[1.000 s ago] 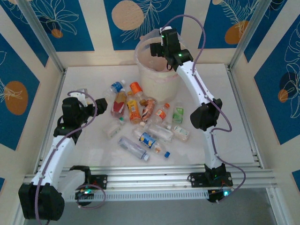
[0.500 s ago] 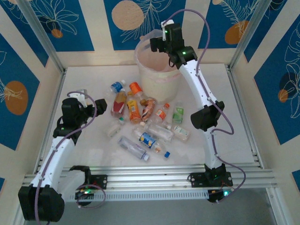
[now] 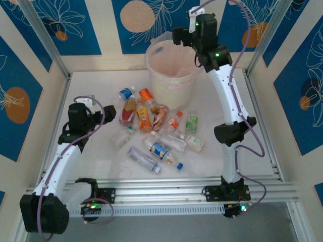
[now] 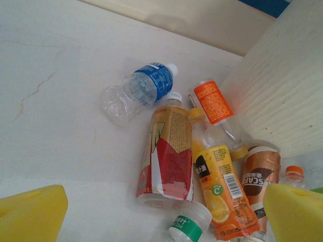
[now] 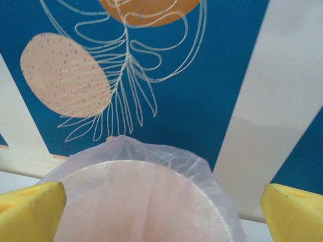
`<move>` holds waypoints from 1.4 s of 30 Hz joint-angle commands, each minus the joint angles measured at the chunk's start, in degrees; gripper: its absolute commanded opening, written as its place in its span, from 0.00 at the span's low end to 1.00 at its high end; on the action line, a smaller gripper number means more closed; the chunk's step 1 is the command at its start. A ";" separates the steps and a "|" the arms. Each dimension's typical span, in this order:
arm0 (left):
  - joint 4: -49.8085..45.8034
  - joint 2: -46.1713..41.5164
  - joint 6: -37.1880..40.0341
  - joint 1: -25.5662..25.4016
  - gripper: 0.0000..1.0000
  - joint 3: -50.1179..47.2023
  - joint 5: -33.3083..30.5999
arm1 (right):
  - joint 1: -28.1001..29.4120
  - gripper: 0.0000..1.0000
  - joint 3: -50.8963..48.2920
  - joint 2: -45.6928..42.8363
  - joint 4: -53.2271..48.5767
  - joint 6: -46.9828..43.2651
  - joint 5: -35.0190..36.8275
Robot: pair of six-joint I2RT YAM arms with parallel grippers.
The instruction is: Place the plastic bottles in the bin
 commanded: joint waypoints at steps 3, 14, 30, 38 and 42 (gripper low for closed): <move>-3.06 1.85 1.18 -1.92 1.00 2.95 -0.49 | -2.41 0.99 -4.34 -5.01 -1.23 -0.55 -1.76; -12.85 8.57 7.72 -9.46 0.99 8.75 -5.98 | -6.69 0.99 -14.45 -12.92 0.50 0.97 -6.11; -19.69 11.88 8.64 -12.97 0.99 9.13 -9.28 | -8.28 0.96 -16.46 -15.26 -0.04 1.55 -8.83; -21.49 15.38 9.20 -14.41 0.94 8.78 -9.10 | -9.08 0.99 -27.99 -24.15 3.50 -0.36 -8.45; -21.68 17.60 10.14 -16.12 0.92 9.26 -9.17 | -11.04 0.99 -35.35 -30.01 6.46 0.49 -10.34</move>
